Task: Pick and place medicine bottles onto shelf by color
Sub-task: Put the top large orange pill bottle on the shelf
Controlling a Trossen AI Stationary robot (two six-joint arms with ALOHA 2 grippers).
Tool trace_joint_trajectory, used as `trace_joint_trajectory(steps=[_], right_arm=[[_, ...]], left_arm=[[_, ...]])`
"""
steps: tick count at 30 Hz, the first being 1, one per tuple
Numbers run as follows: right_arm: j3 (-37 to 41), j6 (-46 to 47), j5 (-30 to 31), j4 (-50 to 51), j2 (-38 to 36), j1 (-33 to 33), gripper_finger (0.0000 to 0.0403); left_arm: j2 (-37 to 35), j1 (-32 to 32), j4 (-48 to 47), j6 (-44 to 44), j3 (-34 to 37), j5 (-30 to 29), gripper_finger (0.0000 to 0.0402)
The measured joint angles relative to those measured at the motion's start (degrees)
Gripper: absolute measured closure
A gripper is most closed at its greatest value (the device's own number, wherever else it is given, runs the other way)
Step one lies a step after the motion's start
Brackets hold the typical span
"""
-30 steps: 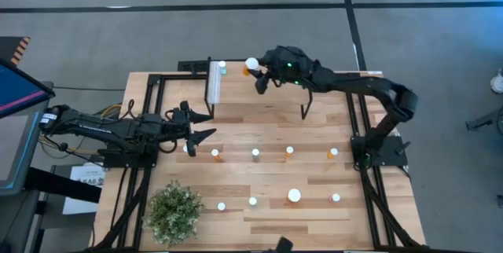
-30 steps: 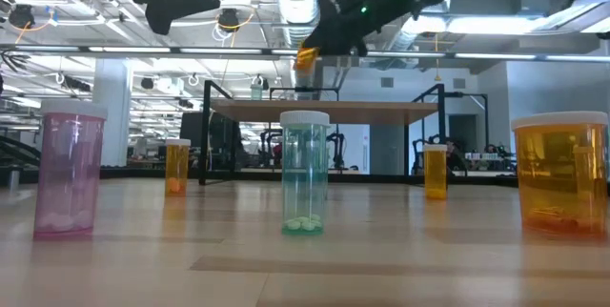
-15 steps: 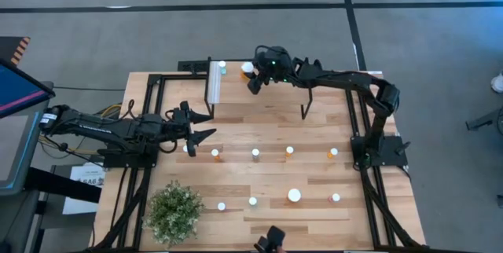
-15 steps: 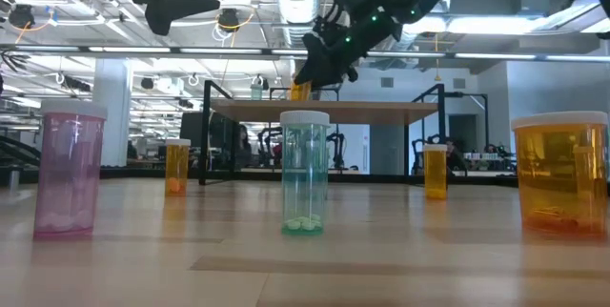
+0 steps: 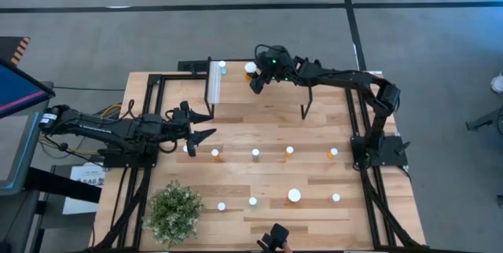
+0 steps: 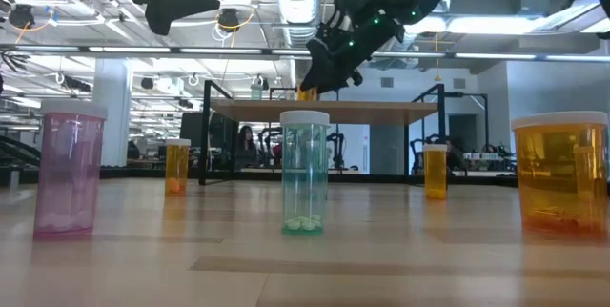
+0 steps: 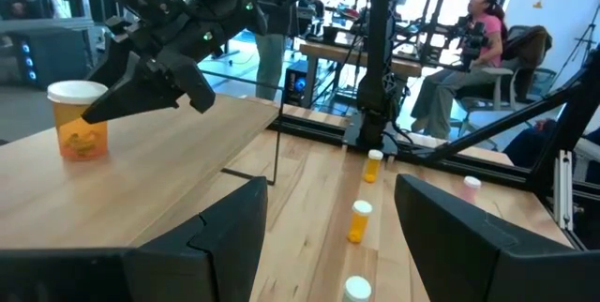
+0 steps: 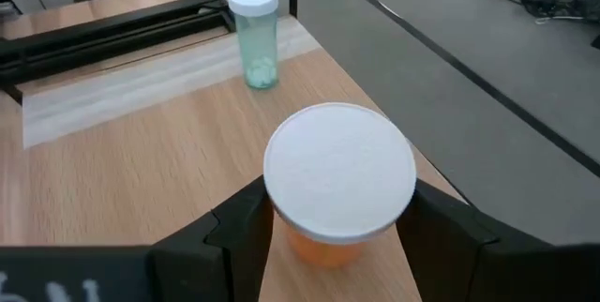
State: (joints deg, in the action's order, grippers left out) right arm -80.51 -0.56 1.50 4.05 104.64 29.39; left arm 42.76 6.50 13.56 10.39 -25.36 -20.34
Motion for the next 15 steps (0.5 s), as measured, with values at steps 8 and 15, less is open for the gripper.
trace_joint_trajectory(steps=[8, 15], right_arm=[[0.02, -0.88, 0.02, 0.72, -0.24, -0.09, 0.0129], [0.07, -1.01, 0.07, 4.01, -4.25, -0.42, 0.0108]], left_arm=[[0.00, 0.00, 0.00, 0.59, 0.00, 0.00, 0.0178], [-0.02, 0.00, -0.53, 0.93, 0.00, 0.14, 0.0178]])
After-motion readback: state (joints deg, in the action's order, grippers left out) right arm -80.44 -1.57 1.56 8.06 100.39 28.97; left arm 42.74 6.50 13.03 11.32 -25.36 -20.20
